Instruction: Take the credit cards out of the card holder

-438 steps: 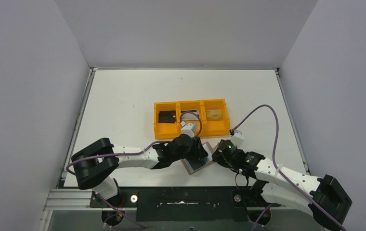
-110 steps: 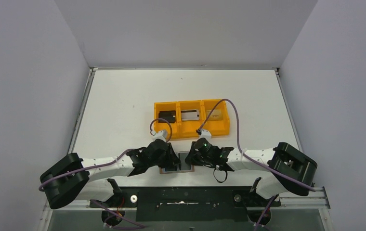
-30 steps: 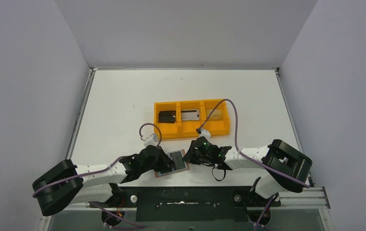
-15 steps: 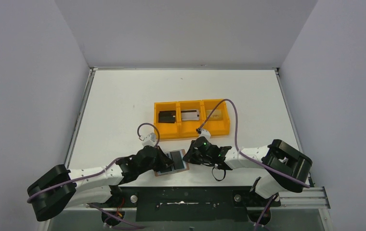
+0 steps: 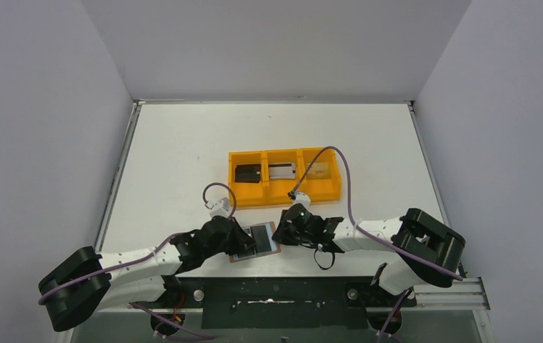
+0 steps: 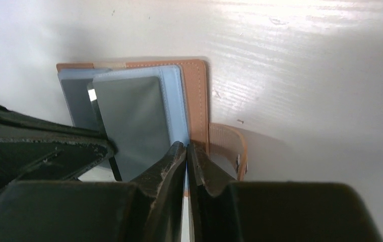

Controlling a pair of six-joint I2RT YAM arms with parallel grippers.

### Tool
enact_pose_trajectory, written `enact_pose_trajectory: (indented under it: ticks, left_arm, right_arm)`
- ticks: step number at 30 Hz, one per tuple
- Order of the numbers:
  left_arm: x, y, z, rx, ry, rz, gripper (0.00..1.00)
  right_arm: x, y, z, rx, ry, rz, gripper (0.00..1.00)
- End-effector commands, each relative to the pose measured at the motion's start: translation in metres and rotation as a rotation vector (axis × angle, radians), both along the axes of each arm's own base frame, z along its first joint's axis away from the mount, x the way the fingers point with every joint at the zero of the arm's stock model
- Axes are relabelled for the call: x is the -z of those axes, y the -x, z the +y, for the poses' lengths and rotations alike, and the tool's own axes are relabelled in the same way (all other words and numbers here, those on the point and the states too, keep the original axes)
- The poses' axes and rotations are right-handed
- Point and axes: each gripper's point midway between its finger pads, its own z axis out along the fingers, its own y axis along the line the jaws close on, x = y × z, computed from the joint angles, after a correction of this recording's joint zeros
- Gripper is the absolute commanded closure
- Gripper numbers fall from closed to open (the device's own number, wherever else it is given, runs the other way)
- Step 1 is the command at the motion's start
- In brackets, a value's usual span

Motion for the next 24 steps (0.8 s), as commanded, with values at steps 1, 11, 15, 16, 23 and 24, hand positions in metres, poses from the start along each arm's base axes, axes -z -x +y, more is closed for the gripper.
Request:
enact_pose_trajectory:
  ticks: [1,11,15,16,23,24]
  left_arm:
    - [-0.008,-0.007,-0.008,0.015,0.017,-0.032,1.00]
    - [-0.009,-0.007,-0.009,0.025,0.015,-0.033,1.00]
    - [-0.009,-0.007,-0.008,0.025,0.011,-0.034,1.00]
    - [-0.009,-0.007,-0.007,0.024,0.010,-0.036,1.00]
    - [-0.012,-0.008,-0.006,0.028,0.013,-0.047,1.00]
    - [-0.012,-0.008,-0.007,0.030,0.013,-0.047,1.00]
  right_arm:
    - [-0.023,0.002,0.005,-0.088,0.017,-0.082,0.89]
    - [-0.031,-0.006,0.036,-0.184,0.005,-0.133,0.85]
    - [-0.013,-0.013,0.033,-0.165,0.147,-0.123,0.79]
    - [-0.009,-0.012,0.030,-0.160,0.198,-0.130,0.79]
    - [-0.002,-0.009,0.022,-0.144,0.304,-0.165,0.61]
    - [-0.002,-0.009,0.023,-0.145,0.315,-0.168,0.60]
